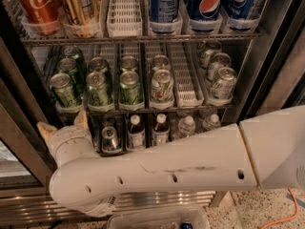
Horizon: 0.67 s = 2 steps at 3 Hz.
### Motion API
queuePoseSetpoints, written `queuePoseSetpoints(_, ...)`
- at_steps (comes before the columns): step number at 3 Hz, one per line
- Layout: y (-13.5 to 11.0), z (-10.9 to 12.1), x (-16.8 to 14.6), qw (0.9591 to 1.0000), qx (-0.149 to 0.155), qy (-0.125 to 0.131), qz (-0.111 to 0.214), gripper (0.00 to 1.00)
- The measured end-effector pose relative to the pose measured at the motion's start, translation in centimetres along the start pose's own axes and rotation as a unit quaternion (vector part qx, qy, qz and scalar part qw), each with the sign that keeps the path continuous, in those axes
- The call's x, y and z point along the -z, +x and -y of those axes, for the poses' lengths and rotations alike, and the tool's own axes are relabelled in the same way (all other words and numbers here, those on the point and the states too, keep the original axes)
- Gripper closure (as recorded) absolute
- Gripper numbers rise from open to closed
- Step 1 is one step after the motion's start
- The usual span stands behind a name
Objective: Pick green can from middle shelf of fridge
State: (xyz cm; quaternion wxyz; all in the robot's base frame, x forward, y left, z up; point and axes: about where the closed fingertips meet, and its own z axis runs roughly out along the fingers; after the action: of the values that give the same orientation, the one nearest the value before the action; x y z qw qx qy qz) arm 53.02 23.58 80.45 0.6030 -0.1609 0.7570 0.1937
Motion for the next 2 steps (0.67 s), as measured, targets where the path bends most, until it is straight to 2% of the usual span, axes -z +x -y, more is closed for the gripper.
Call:
queuePoseSetpoints(1,-0.1,-0.03,-0.86,0.9999,0.006,-0.007,0.008,0.26)
queuePoseSetpoints(2,-0.18,0.46,-1.56,0.9998,0.013,-0.003,0.013,0.26)
